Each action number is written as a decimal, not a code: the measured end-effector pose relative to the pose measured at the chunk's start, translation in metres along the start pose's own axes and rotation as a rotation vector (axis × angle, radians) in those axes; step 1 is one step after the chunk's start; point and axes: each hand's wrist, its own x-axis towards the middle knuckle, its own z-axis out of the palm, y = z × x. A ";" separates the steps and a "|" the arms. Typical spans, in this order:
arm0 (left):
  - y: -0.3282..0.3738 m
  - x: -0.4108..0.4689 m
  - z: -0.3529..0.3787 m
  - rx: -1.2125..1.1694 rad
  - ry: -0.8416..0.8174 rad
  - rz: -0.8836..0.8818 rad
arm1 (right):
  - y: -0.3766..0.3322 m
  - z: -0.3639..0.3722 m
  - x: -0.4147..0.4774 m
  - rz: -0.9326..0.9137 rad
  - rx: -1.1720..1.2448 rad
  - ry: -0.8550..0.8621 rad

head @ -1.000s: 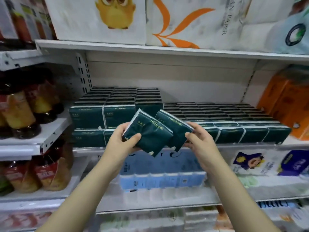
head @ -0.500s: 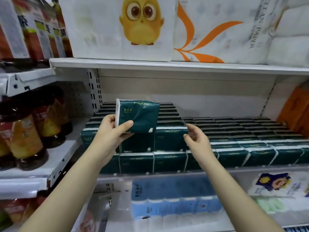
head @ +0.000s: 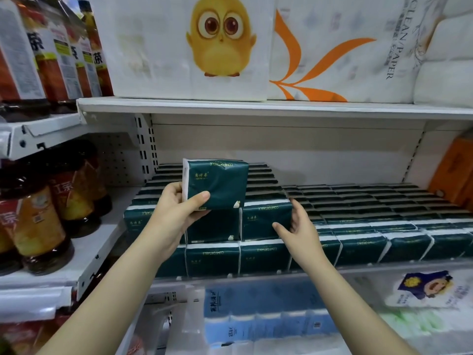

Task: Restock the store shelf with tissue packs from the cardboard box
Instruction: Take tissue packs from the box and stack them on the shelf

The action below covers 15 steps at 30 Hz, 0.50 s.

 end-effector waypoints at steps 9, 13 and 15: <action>-0.001 -0.014 0.019 -0.003 -0.032 -0.021 | -0.021 -0.018 -0.009 -0.119 -0.011 0.138; -0.004 -0.025 0.035 0.003 -0.060 -0.039 | -0.054 -0.022 -0.019 -0.164 0.186 0.018; -0.006 -0.029 0.045 0.041 -0.104 -0.057 | -0.064 -0.022 -0.022 -0.158 0.283 -0.092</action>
